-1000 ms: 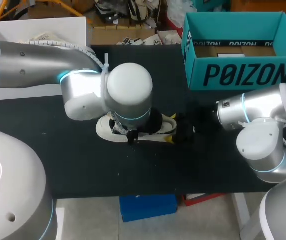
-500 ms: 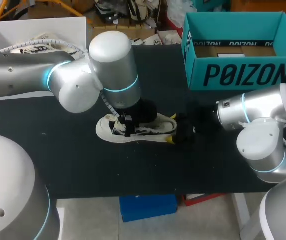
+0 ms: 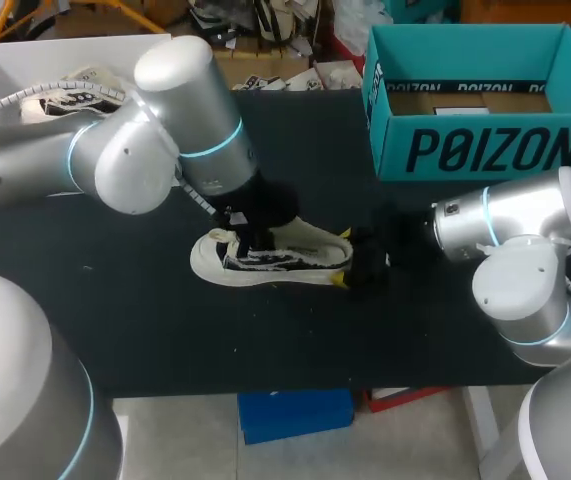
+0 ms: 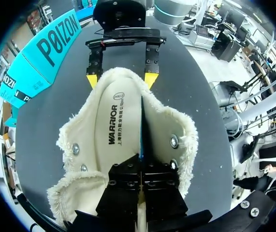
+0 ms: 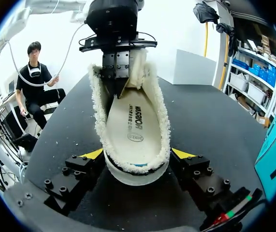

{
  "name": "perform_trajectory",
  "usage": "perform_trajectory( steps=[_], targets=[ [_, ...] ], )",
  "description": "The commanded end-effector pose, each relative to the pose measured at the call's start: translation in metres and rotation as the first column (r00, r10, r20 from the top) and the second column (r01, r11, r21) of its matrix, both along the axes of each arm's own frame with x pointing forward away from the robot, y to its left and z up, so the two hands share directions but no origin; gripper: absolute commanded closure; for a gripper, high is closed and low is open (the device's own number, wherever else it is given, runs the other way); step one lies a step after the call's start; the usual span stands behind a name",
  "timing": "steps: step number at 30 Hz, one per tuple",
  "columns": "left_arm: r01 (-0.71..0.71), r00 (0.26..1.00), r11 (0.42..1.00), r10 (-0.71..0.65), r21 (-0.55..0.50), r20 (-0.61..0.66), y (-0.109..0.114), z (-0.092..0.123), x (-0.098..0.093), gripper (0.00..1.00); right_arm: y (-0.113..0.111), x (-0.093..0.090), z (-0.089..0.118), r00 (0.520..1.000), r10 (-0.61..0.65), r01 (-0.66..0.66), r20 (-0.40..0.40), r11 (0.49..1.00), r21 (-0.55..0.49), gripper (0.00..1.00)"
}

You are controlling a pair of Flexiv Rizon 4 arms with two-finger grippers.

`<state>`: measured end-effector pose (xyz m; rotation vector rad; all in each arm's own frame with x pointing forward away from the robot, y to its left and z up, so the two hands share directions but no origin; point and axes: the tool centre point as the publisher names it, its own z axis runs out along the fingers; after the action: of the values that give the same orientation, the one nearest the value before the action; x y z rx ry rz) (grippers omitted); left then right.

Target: Take the shoe out of the shoebox, open the shoe tongue, remove and reinsert the insole, then place the shoe into the shoebox

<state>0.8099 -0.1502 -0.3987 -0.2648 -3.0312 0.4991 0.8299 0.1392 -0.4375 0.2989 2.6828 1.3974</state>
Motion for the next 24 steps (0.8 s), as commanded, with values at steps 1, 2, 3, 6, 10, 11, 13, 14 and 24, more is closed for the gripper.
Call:
perform_trajectory(
  steps=[1, 2, 3, 6, 10, 11, 13, 14, 24],
  targets=[
    [0.004, 1.000, 0.999, -0.005, -0.043, -0.006, 0.008, 0.007, -0.002, 1.00, 0.000, 0.002, -0.003, 1.000, -0.003, 0.003, -0.002, 1.000, -0.004, 1.00],
    [0.004, 1.000, 0.999, -0.004, -0.051, -0.008, 0.008, 0.008, -0.002, 1.00, 0.000, 0.002, -0.003, 1.000, -0.003, 0.003, -0.002, 1.000, -0.004, 1.00],
    [0.004, 1.000, 0.999, -0.004, -0.054, -0.009, 0.008, 0.009, -0.003, 1.00, 0.000, 0.002, -0.003, 1.000, -0.003, 0.003, -0.002, 1.000, -0.004, 1.00],
    [0.006, 1.000, 0.998, -0.006, -0.063, -0.009, 0.009, 0.011, -0.005, 1.00, 0.000, 0.002, -0.003, 1.000, -0.003, 0.003, -0.002, 1.000, -0.004, 1.00],
    [0.011, 1.000, 0.997, -0.012, -0.078, -0.012, 0.009, 0.012, -0.006, 1.00, 0.000, 0.002, -0.003, 1.000, -0.003, 0.003, -0.002, 1.000, -0.004, 1.00],
    [0.012, 1.000, 0.996, -0.013, -0.089, -0.018, 0.010, 0.013, -0.006, 1.00, 0.000, 0.002, -0.003, 1.000, -0.003, 0.003, -0.002, 1.000, -0.004, 1.00],
    [0.010, 1.000, 0.996, -0.012, -0.092, -0.016, 0.011, 0.015, -0.005, 1.00, 0.000, 0.002, -0.003, 1.000, -0.003, 0.003, -0.002, 1.000, -0.004, 1.00],
    [0.011, 1.000, 0.995, -0.012, -0.095, -0.013, 0.011, 0.017, -0.005, 1.00, 0.000, 0.002, -0.003, 1.000, -0.003, 0.003, -0.002, 1.000, -0.004, 1.00],
    [0.021, 1.000, 0.994, -0.021, -0.112, 0.008, 0.007, 0.027, -0.006, 1.00, 0.000, 0.002, -0.003, 1.000, -0.003, 0.003, -0.002, 1.000, -0.004, 1.00]
  ],
)
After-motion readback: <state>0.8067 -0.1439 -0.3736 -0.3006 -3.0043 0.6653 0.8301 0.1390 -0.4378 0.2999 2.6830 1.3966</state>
